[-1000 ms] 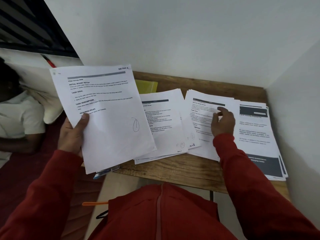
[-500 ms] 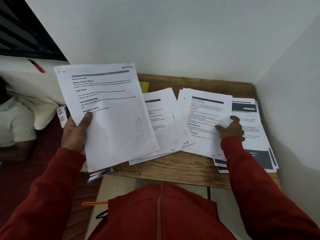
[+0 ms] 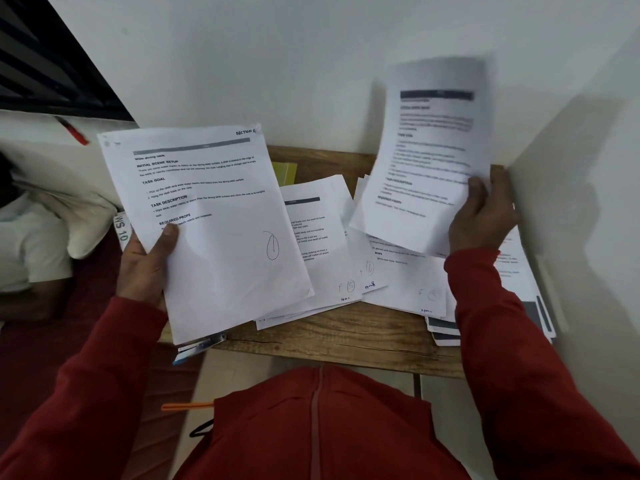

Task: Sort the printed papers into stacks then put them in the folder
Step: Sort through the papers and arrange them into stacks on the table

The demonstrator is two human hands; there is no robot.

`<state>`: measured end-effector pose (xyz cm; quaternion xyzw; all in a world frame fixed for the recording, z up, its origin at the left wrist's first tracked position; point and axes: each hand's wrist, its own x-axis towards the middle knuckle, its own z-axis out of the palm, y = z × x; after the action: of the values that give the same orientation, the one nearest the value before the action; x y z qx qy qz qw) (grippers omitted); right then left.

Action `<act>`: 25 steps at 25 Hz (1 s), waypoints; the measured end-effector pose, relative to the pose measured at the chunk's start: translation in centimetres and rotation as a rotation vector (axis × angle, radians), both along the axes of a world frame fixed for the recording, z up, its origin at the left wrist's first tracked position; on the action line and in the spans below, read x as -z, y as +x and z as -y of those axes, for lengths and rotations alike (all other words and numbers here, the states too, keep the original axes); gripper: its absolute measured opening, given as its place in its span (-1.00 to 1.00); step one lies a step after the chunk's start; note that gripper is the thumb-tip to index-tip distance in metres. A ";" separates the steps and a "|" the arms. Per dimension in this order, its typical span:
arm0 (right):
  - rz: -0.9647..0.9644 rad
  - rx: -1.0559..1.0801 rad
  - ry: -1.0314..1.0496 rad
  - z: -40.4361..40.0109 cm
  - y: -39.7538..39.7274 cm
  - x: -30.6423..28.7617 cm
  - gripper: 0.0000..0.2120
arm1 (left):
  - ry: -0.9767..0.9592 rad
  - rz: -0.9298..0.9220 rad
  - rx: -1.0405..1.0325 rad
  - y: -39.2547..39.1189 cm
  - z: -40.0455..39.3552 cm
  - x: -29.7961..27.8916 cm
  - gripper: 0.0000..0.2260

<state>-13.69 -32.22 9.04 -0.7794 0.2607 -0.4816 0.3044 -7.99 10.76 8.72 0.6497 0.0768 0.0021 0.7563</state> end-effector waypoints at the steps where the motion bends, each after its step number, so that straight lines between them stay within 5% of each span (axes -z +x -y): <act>1: -0.006 -0.035 0.036 -0.8 0.5 -0.1 -0.80 | 0.000 0.005 -0.009 -0.1 0.0 -0.1 -0.64; 8: -0.525 -0.490 0.383 -7.7 3.3 6.9 -0.68 | -0.019 0.038 -0.033 -0.7 -0.6 -0.5 -0.66; 13: -0.655 -0.571 0.439 -8.3 3.1 9.0 -0.51 | -0.021 0.039 -0.031 -1.0 -1.2 -0.3 -0.63; 17: -0.610 -0.301 0.232 -3.7 2.0 8.9 -0.52 | -0.013 0.006 -0.030 -0.9 -1.4 0.3 -0.64; 20: -0.868 0.058 0.196 0.3 -0.1 8.5 -0.40 | 0.000 0.011 -0.017 -0.8 -0.6 0.5 -0.65; 25: -1.005 0.028 0.414 2.2 -1.7 9.1 -0.31 | -0.001 0.020 0.050 -0.4 0.8 0.3 -0.71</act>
<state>-15.38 -34.39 -0.05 -0.8338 0.4740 0.0079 0.2829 -8.36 9.95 8.38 0.6509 0.0528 -0.0103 0.7572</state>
